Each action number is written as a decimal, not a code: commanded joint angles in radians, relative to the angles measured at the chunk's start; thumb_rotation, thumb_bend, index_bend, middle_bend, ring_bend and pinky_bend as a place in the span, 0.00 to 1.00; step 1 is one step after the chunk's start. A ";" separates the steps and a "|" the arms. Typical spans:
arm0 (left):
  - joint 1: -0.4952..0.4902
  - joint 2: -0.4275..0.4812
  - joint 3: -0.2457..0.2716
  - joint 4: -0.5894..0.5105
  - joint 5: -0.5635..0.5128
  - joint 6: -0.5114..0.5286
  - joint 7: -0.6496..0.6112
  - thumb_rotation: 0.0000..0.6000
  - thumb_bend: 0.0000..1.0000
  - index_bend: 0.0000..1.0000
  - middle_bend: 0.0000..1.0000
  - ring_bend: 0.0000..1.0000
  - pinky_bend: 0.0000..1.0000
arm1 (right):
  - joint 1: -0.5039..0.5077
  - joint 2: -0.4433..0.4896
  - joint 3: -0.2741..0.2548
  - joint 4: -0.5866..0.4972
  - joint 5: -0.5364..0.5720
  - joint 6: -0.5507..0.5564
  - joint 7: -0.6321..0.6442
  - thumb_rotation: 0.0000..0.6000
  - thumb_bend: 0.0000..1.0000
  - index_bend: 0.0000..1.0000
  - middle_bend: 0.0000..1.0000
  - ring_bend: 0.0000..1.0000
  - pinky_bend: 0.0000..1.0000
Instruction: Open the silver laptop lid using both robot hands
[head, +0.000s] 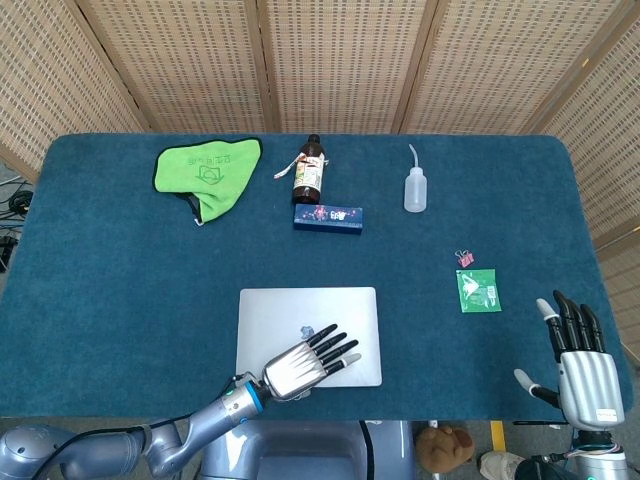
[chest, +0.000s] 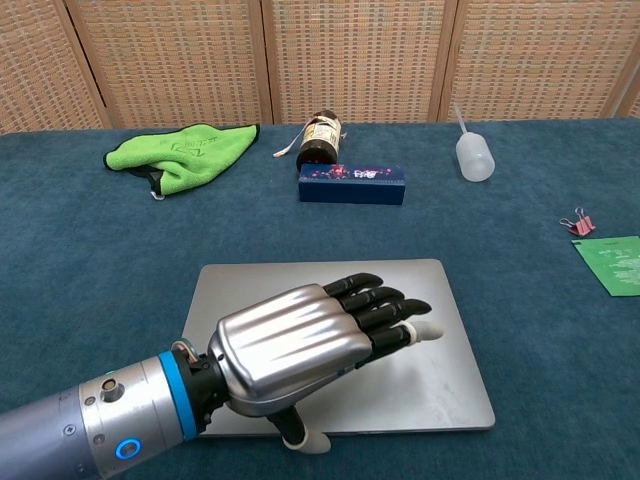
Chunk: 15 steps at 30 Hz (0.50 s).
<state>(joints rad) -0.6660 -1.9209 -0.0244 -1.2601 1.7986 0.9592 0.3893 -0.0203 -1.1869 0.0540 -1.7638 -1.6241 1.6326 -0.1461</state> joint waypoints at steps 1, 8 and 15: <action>-0.001 0.002 0.003 -0.002 -0.006 0.004 0.001 1.00 0.25 0.00 0.00 0.00 0.00 | 0.000 0.000 0.000 0.000 0.001 0.000 0.001 1.00 0.03 0.06 0.00 0.00 0.00; -0.005 0.008 0.011 -0.003 -0.017 0.012 0.026 1.00 0.46 0.00 0.00 0.00 0.00 | -0.001 0.004 0.002 0.000 0.006 0.000 0.012 1.00 0.03 0.06 0.00 0.00 0.00; -0.007 0.007 0.004 -0.001 -0.033 0.024 0.071 1.00 0.48 0.00 0.00 0.00 0.00 | 0.000 0.005 -0.001 0.000 0.004 -0.003 0.015 1.00 0.03 0.06 0.00 0.00 0.00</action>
<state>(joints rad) -0.6729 -1.9134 -0.0167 -1.2624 1.7702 0.9796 0.4506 -0.0199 -1.1821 0.0534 -1.7637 -1.6201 1.6300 -0.1313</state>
